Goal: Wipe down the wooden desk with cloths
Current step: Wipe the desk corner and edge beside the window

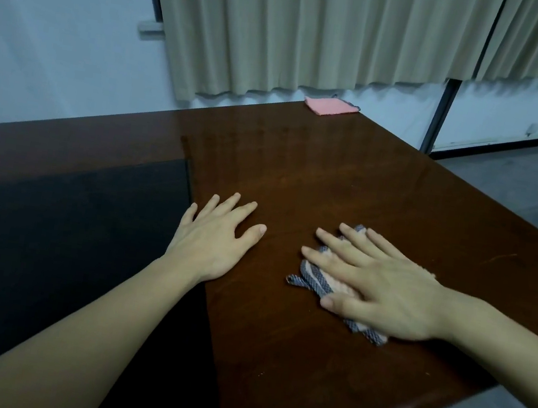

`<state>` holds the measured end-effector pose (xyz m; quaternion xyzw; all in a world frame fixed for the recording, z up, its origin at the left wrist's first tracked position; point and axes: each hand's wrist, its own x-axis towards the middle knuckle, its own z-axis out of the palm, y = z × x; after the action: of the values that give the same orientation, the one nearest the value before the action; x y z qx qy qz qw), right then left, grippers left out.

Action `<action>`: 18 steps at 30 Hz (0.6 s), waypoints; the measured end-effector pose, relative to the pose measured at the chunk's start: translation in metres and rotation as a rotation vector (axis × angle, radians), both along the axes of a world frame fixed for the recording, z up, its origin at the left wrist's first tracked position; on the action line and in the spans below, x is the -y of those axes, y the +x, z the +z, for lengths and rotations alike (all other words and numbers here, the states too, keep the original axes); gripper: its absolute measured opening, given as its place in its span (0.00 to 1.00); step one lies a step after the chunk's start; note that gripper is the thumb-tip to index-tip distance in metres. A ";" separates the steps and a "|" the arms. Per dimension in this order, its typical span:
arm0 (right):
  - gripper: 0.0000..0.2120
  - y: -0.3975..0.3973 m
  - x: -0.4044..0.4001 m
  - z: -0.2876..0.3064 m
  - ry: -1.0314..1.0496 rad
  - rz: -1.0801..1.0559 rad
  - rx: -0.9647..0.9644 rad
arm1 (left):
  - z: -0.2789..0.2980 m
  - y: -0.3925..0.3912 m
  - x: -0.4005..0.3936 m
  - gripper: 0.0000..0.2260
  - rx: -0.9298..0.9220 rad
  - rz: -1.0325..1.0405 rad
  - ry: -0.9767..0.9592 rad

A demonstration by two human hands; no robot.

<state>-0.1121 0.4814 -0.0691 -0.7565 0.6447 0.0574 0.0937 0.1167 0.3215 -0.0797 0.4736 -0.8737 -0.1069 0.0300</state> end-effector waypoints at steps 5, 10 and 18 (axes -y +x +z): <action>0.32 -0.029 0.011 0.004 0.023 -0.088 0.010 | 0.004 0.000 0.000 0.29 0.023 -0.001 -0.020; 0.35 -0.076 0.087 0.001 -0.005 -0.373 -0.023 | 0.011 -0.006 0.003 0.27 0.016 0.028 -0.023; 0.34 -0.057 0.087 -0.001 -0.006 -0.332 -0.014 | 0.019 -0.045 0.010 0.25 -0.018 0.001 -0.008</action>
<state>-0.1690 0.3941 -0.0702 -0.6395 0.7616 0.0442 0.0952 0.0712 0.3119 -0.0609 0.4729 -0.8736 -0.1076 0.0395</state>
